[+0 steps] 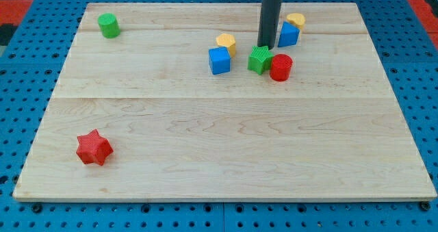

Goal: Separate the blue triangle from the yellow heart

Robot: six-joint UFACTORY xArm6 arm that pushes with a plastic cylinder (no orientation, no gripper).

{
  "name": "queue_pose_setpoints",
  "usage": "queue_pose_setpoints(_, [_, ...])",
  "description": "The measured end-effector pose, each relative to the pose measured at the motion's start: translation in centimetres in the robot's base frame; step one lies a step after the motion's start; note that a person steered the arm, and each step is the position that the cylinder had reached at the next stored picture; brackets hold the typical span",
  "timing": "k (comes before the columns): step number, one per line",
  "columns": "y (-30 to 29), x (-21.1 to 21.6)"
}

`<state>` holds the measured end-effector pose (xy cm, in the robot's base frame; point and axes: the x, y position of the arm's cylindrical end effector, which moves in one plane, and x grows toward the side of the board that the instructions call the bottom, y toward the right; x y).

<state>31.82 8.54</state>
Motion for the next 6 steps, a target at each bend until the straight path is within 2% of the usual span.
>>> queue_pose_setpoints(2, [-1.0,-0.6])
queue_pose_setpoints(3, [-3.8,-3.6])
queue_pose_setpoints(4, [-2.3,-6.8])
queue_pose_setpoints(5, [4.0,-6.9])
queue_pose_setpoints(6, [7.1,-4.1])
